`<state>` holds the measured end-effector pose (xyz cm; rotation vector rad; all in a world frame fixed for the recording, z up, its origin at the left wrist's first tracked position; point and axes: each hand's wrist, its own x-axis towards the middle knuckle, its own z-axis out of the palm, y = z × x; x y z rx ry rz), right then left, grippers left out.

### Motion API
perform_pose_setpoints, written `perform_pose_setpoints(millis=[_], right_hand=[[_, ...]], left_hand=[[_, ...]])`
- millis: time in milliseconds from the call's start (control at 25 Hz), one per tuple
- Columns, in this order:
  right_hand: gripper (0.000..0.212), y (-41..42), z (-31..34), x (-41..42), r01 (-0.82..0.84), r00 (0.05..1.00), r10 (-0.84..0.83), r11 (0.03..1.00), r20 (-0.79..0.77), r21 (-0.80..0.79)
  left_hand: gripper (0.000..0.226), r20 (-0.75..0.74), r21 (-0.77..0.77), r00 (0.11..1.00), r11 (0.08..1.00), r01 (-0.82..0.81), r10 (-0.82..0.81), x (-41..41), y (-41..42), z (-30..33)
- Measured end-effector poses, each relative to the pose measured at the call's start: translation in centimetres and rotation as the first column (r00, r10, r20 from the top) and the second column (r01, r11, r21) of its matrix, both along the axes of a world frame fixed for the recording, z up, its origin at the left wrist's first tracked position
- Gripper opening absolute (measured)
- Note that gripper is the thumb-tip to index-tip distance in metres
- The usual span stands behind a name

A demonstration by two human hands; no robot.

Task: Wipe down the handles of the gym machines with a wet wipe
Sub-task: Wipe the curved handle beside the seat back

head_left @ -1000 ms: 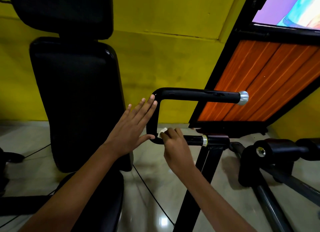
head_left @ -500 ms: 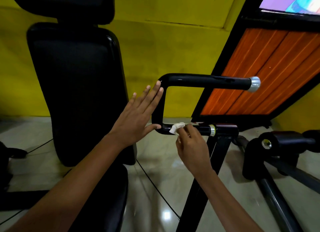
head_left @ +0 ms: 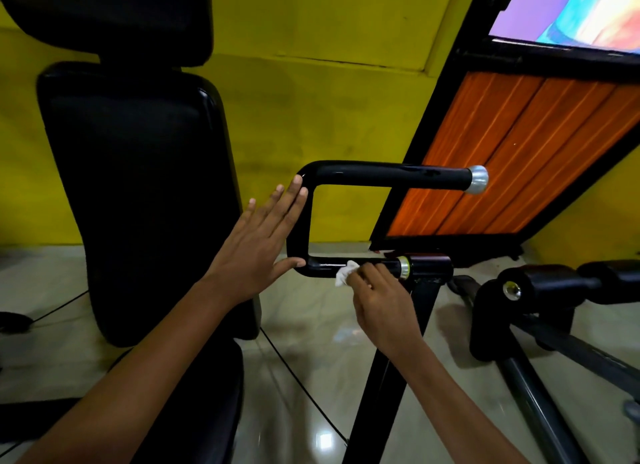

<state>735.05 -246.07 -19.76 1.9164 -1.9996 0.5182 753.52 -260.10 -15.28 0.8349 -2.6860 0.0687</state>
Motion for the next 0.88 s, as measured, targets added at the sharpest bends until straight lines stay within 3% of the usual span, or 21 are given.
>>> perform_pose_setpoints(millis=[160,320,520,640,880], right_hand=[[0.032,0.7,0.3,-2.3,0.153,0.983,-0.156,0.987,0.099,0.041],[0.037,1.0,0.0,-2.4,0.136,0.988,-0.142,0.986,0.057,0.100],[0.035,1.2,0.1,-2.6,0.211,0.939,-0.222,0.975,0.261,0.071],[0.035,-0.1,0.0,-0.1,0.171,0.922,-0.176,0.984,0.346,0.044],[0.036,-2.2,-0.4,4.2,0.032,0.945,-0.043,0.999,0.325,0.039]], left_hand=[[0.101,-0.008,0.011,1.000,1.000,0.013,-0.012,-0.1,0.1,0.1],[0.102,-0.014,0.029,1.000,1.000,0.007,-0.007,-0.1,0.1,0.0],[0.101,-0.021,0.012,1.000,1.000,0.016,-0.016,-0.1,0.1,0.0],[0.102,-0.029,0.021,0.999,1.000,0.020,-0.020,-0.1,0.1,-0.1],[0.101,-0.016,-0.017,1.000,1.000,0.006,-0.006,0.0,0.1,-0.1]])
